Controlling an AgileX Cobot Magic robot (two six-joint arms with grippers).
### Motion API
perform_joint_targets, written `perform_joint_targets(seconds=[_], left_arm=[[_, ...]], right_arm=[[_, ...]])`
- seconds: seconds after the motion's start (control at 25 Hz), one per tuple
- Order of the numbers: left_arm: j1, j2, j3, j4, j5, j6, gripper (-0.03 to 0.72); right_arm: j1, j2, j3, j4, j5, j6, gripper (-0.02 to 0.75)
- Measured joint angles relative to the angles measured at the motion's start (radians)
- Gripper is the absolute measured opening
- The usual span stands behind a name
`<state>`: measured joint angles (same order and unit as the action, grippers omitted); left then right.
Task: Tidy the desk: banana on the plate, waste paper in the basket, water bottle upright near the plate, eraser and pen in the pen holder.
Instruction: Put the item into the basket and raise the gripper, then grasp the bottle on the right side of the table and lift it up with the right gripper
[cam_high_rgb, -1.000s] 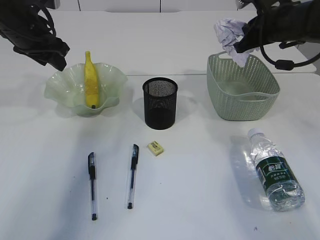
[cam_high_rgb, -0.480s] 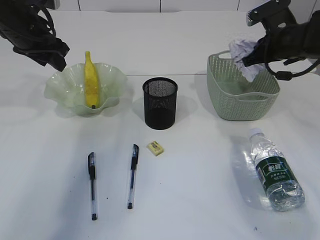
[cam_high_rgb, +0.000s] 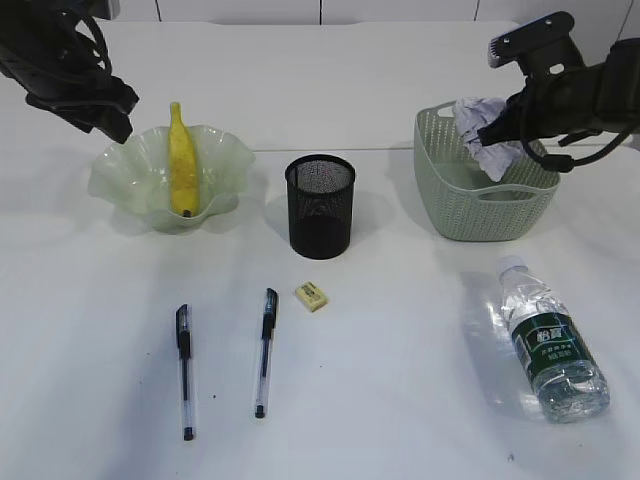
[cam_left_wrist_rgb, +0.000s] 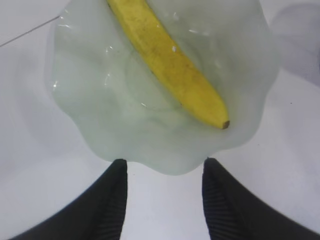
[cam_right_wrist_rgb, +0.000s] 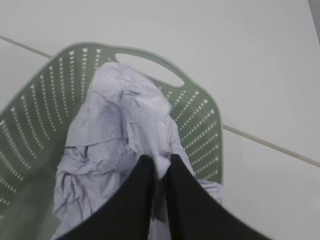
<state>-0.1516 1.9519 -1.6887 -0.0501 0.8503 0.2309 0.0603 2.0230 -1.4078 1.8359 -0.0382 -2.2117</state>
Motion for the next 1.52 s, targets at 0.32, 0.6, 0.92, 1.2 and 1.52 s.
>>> perform_joint_targets(seconds=[0.32, 0.6, 0.92, 1.2, 1.52], left_arm=[[0.000, 0.000, 0.000, 0.000, 0.000, 0.000, 0.339], [0.000, 0.000, 0.000, 0.000, -0.002, 0.000, 0.339], [0.000, 0.000, 0.000, 0.000, -0.060, 0.000, 0.339], [0.000, 0.000, 0.000, -0.008, -0.083, 0.000, 0.339], [0.000, 0.000, 0.000, -0.046, -0.087, 0.000, 0.339]], right_arm=[[0.000, 0.000, 0.000, 0.000, 0.000, 0.008, 0.342], [0.004, -0.020, 0.000, 0.000, -0.096, 0.065, 0.358], [0.068, -0.144, 0.000, 0.009, -0.312, 0.100, 0.358], [0.161, -0.278, 0.077, 0.019, -0.393, 0.173, 0.358], [0.205, -0.401, 0.231, 0.024, -0.393, 0.239, 0.358]])
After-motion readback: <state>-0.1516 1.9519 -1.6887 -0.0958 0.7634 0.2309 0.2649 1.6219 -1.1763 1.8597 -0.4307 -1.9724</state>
